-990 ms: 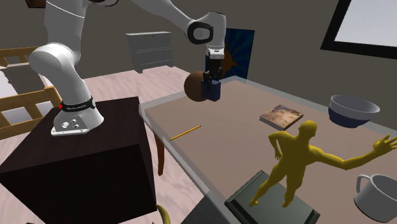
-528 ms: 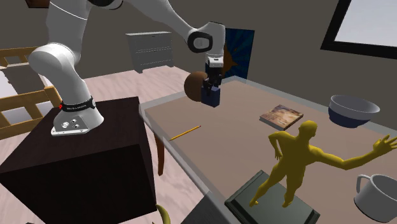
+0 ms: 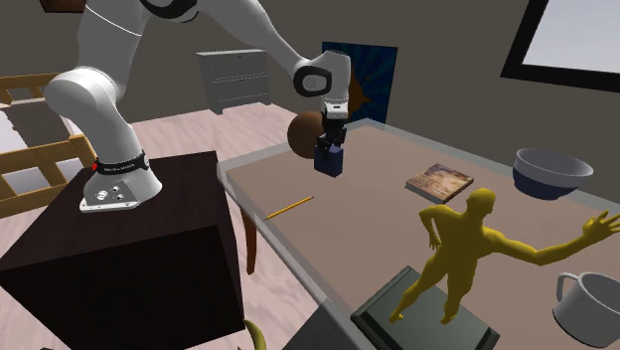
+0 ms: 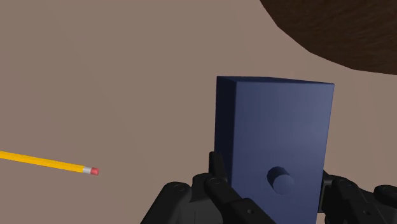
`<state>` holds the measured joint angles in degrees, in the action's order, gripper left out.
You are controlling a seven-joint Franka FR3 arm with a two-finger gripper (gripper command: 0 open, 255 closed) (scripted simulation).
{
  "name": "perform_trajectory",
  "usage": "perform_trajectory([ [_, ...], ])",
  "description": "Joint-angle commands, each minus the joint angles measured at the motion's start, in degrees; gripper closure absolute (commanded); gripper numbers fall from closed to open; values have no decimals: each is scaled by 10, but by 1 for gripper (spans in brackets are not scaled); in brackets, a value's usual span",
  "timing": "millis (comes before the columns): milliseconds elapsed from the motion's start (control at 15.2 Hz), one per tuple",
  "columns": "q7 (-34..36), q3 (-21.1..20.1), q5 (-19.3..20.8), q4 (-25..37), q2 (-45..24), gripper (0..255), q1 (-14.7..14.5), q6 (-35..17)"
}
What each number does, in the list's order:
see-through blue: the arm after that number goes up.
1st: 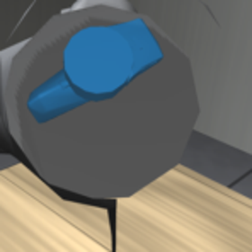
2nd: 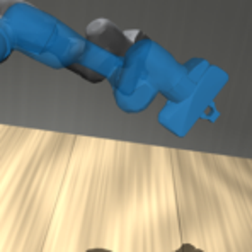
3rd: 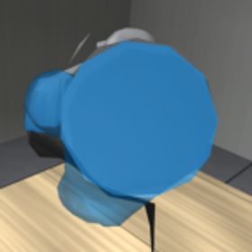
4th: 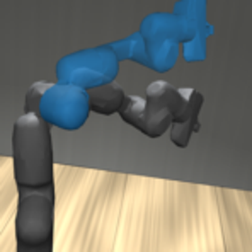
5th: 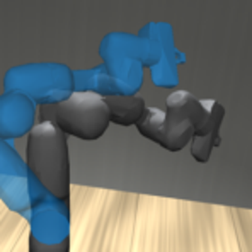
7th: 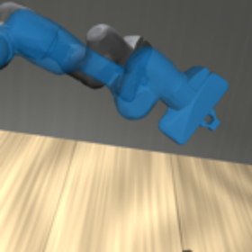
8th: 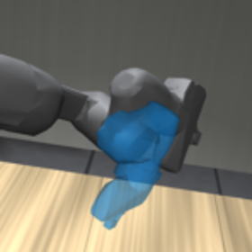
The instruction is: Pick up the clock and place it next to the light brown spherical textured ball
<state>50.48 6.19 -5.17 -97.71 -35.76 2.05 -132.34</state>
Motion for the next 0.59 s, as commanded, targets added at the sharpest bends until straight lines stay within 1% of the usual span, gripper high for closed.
perform_trajectory([
  [0, -1, 0, -1, 0, -4, 255, 1, -5],
  [462, -1, 0, -1, 0, -4, 255, 1, -5],
  [528, -1, 0, -1, 0, -4, 0, 1, -5],
])
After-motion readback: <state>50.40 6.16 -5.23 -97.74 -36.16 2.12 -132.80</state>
